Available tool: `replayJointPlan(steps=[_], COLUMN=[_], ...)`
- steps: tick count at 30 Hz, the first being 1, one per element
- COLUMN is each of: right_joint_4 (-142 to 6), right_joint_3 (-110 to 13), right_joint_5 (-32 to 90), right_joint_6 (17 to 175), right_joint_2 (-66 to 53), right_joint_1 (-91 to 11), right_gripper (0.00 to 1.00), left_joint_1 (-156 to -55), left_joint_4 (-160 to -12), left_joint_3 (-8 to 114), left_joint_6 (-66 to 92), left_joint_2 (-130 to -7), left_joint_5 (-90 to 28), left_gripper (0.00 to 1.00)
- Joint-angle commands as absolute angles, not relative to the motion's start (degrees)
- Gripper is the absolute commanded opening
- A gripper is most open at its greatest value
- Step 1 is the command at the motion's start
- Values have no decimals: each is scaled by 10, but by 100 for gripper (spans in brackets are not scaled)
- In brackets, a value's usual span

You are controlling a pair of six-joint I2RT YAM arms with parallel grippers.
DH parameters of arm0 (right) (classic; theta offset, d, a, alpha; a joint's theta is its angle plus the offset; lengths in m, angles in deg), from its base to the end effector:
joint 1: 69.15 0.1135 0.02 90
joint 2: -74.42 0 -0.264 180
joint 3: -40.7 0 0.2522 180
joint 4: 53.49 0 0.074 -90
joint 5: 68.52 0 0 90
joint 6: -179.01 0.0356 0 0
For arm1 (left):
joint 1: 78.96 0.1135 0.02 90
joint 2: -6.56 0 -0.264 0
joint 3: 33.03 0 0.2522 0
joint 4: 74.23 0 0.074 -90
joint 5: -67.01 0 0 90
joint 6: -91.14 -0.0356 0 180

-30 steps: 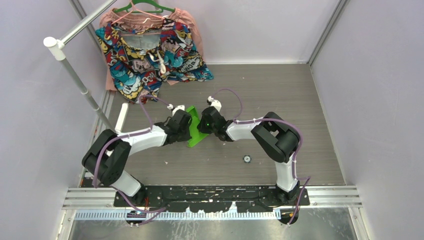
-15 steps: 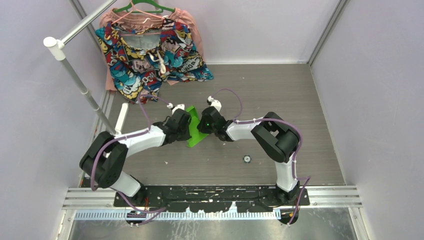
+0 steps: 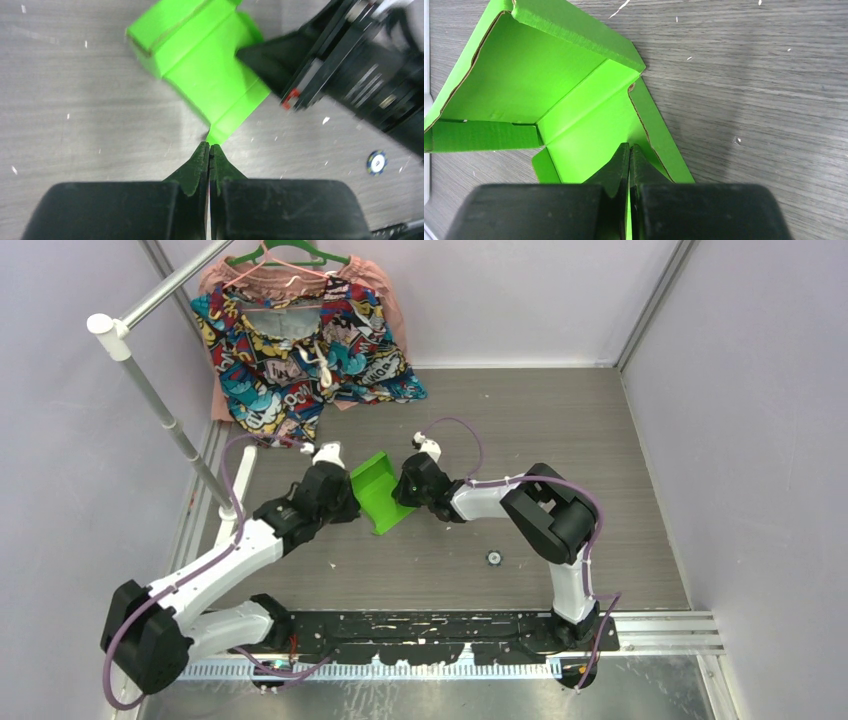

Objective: Fold the paper box
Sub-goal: Fold the paper box at the center of the board.

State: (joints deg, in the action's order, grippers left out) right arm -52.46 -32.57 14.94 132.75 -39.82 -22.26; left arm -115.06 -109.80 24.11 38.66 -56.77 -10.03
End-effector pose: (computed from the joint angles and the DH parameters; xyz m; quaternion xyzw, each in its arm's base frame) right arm 0.2781 0.2912 0.1187 -0.0007 0.9049 0.2640 0.3338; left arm 0.1932 -0.1310 0.2498 -0.0574 0.9062 -0.1608 0.3868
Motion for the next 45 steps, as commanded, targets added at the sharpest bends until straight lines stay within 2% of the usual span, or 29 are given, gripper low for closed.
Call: replayJointPlan(steps=[1, 13, 24, 45], right_joint_4=[-734, -734, -729, -720], right_joint_3=[-273, -271, -268, -258], right_joint_5=[158, 156, 157, 159], right_joint_6=[1305, 1306, 1308, 1309], right_joint_2=[-477, -477, -478, -474], right_joint_1=[-211, -211, -212, -212], right_gripper=[1, 1, 1, 1], left_joint_1=[-1152, -1171, -1180, -1181], left_joint_4=[-1133, -1034, -968, -944], left_joint_3=[175, 93, 119, 167], left_joint_6=[407, 440, 443, 439], left_joint_2=[-514, -556, -640, -706], left_joint_5=[-122, -142, -140, -131], left_gripper=[0, 0, 0, 0])
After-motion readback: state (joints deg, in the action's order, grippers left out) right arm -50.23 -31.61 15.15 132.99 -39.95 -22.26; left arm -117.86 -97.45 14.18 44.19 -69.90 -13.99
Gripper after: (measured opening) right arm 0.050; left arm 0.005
